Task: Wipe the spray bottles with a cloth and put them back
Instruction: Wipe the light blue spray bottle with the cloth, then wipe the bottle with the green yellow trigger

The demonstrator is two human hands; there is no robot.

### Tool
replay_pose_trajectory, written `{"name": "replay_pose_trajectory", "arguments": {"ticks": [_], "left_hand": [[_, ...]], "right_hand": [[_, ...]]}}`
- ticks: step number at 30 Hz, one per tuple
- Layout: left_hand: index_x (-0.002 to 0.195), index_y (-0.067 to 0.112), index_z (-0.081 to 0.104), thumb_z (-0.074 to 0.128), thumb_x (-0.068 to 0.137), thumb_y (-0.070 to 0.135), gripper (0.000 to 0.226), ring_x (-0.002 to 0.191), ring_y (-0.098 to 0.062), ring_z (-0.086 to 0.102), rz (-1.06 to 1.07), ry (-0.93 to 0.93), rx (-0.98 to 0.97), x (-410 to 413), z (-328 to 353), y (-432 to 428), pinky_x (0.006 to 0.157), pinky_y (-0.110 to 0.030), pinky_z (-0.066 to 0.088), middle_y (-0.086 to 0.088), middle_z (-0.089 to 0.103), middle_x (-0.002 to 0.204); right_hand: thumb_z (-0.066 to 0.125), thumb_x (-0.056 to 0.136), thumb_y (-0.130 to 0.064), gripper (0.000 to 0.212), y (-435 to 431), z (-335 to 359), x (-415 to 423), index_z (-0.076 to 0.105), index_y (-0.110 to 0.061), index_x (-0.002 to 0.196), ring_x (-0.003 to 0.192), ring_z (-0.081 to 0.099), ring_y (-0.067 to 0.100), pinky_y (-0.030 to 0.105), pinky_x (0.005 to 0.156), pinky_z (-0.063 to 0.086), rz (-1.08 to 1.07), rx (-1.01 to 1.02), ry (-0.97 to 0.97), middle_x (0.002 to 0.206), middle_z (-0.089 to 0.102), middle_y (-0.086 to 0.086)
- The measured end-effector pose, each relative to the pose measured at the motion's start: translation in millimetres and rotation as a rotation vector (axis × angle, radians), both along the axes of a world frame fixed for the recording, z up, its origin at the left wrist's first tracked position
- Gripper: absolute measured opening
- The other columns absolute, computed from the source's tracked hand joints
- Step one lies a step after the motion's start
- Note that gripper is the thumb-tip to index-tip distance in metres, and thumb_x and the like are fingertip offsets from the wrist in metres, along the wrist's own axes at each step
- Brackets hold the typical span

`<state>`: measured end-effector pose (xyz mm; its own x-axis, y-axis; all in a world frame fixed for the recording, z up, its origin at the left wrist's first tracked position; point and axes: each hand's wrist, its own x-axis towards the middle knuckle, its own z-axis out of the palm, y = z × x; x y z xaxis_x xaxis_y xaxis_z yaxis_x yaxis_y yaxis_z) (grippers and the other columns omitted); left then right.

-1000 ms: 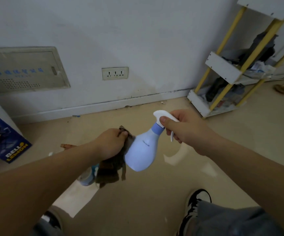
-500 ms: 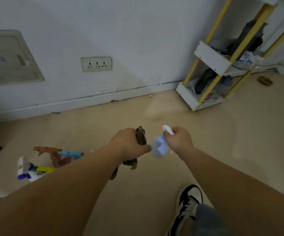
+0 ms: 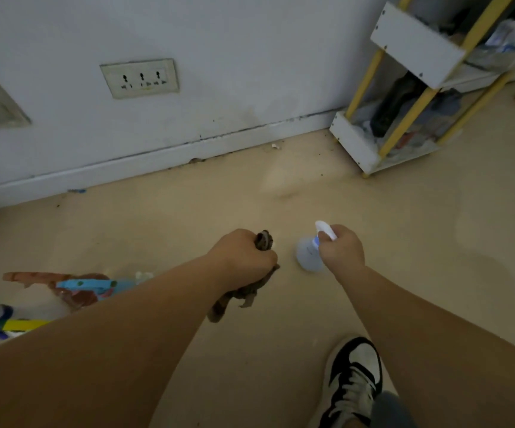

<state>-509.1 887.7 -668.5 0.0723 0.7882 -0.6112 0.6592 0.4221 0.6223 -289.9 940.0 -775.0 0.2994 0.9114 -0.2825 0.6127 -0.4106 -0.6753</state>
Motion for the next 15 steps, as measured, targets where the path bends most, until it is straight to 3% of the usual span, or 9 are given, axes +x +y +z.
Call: {"name": "replay_pose_trajectory", "arguments": {"ticks": [3,5,7,8,10,12,13,15], "left_hand": [[0.072,0.014,0.049,0.061,0.094,0.026,0.028,0.065,-0.026,0.054,-0.038,0.061,-0.025,4,-9,2,0.061,-0.034,0.047,-0.010,0.053,0.072],[0.074,0.013,0.050,0.059,0.095,0.026,0.027,0.066,-0.026,0.053,-0.056,0.083,-0.023,6,-13,1,0.062,-0.034,0.047,-0.010,0.054,0.073],[0.077,0.012,0.053,0.058,0.095,0.027,0.025,0.068,-0.026,0.055,-0.056,0.074,-0.007,5,-12,0,0.064,-0.037,0.049,-0.012,0.057,0.075],[0.079,0.011,0.054,0.057,0.096,0.028,0.024,0.070,-0.027,0.057,-0.062,0.072,-0.002,4,-10,-1,0.066,-0.038,0.051,-0.013,0.059,0.078],[0.088,0.008,0.061,0.057,0.098,0.030,0.024,0.075,-0.027,0.060,-0.102,0.094,0.008,-2,-2,-5,0.074,-0.041,0.055,-0.016,0.065,0.086],[0.096,0.007,0.063,0.056,0.100,0.033,0.028,0.078,-0.026,0.060,-0.184,0.146,0.028,-11,7,-12,0.078,-0.042,0.056,-0.016,0.068,0.093],[0.094,0.009,0.062,0.055,0.102,0.035,0.028,0.078,-0.026,0.060,-0.222,0.170,0.035,-17,12,-18,0.076,-0.040,0.053,-0.014,0.066,0.091],[0.089,0.015,0.058,0.053,0.104,0.038,0.027,0.081,-0.025,0.061,-0.261,0.195,0.035,-33,25,-33,0.077,-0.037,0.051,-0.009,0.066,0.091]], "right_hand": [[0.058,0.096,-0.021,0.015,8,-9,7,0.063,-0.025,0.083,0.092,0.063,0.035,0.029,0.075,0.042,0.002,0.018,0.031,0.093,0.064,0.008],[0.059,0.096,-0.028,0.008,10,-10,7,0.065,-0.023,0.097,0.096,0.061,0.038,0.032,0.078,0.044,-0.024,0.005,-0.038,0.111,0.060,0.015],[0.061,0.095,-0.040,0.041,8,-7,2,0.058,-0.012,0.124,0.105,0.059,0.041,0.039,0.083,0.046,-0.045,-0.070,-0.231,0.125,0.048,0.018],[0.062,0.093,-0.044,0.048,4,-1,-3,0.054,-0.010,0.127,0.107,0.058,0.040,0.039,0.082,0.045,-0.045,-0.083,-0.369,0.126,0.046,0.017],[0.065,0.088,-0.042,0.052,-7,10,-17,0.052,-0.008,0.125,0.108,0.056,0.037,0.038,0.077,0.044,0.009,0.002,-0.608,0.128,0.045,0.016],[0.065,0.088,-0.038,0.045,-16,24,-37,0.056,-0.010,0.121,0.108,0.055,0.035,0.039,0.079,0.047,0.164,0.101,-0.718,0.127,0.049,0.015],[0.061,0.091,-0.037,0.036,-19,31,-49,0.059,-0.012,0.116,0.107,0.057,0.034,0.038,0.079,0.048,0.257,0.113,-0.688,0.122,0.054,0.013],[0.054,0.097,-0.034,0.023,-26,49,-79,0.064,-0.014,0.095,0.093,0.063,0.032,0.033,0.072,0.048,0.445,-0.013,-0.435,0.097,0.064,0.008]]}}
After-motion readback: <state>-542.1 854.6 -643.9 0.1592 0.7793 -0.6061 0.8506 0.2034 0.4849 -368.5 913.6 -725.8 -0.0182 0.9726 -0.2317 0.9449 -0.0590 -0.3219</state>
